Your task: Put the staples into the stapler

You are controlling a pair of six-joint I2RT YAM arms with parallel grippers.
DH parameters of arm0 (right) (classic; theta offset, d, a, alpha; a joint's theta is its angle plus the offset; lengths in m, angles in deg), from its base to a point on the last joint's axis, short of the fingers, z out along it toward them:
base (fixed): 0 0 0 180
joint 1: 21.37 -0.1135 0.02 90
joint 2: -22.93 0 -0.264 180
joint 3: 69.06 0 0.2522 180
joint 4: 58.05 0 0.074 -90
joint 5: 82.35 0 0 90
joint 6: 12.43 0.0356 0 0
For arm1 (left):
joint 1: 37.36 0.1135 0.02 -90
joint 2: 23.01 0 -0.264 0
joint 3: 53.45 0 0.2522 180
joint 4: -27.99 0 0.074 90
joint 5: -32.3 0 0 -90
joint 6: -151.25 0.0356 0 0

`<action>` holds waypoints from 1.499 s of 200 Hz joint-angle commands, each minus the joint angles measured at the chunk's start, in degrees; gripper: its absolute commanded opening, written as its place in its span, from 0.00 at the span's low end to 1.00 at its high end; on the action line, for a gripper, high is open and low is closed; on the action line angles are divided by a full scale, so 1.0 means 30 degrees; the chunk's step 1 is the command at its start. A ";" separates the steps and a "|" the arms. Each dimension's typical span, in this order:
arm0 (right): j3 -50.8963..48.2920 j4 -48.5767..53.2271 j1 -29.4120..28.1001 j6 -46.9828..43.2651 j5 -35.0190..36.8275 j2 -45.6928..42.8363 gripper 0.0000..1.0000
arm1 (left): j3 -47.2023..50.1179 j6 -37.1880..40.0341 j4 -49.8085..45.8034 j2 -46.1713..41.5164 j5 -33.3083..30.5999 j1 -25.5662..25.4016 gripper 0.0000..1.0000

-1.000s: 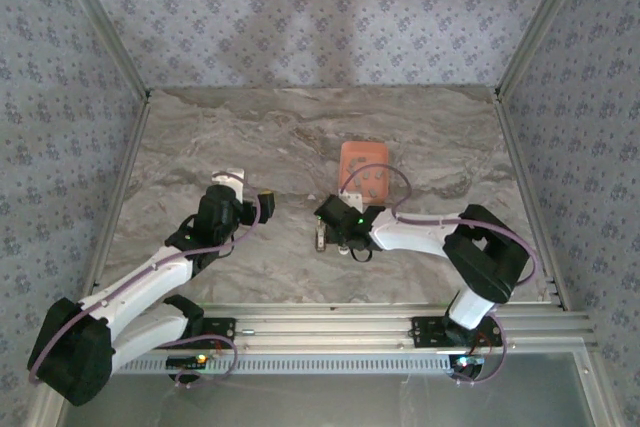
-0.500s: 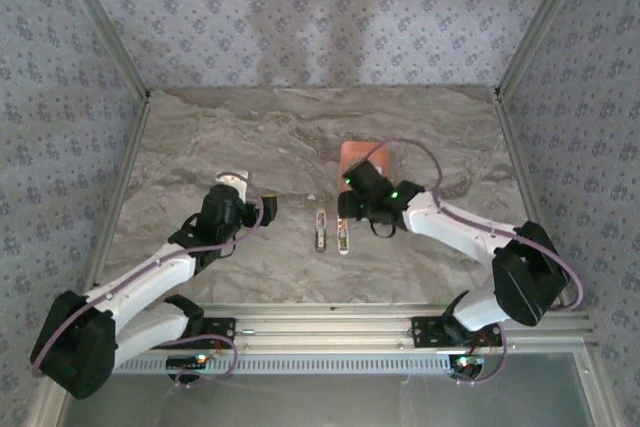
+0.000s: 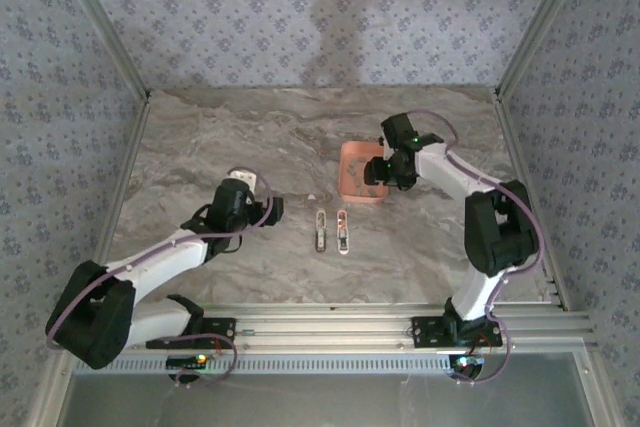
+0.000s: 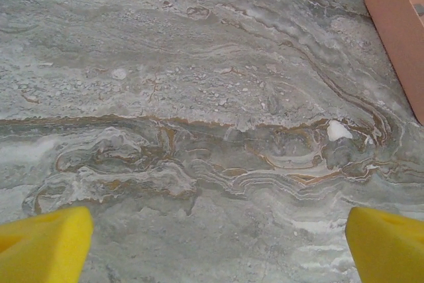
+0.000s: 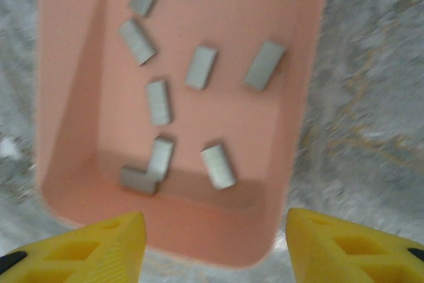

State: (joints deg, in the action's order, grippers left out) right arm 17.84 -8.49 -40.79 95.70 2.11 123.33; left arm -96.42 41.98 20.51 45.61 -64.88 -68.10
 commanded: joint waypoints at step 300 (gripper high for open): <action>-0.5327 0.3147 0.2984 -0.1687 0.2552 -0.2567 0.50 | -0.1780 0.0065 0.0232 0.1498 0.1000 0.0089 0.97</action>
State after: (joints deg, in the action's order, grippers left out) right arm 5.45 -2.24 -32.64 90.17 7.44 120.03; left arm -100.75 41.65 20.31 50.18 -63.00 -68.10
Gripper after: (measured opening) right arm 0.500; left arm 0.975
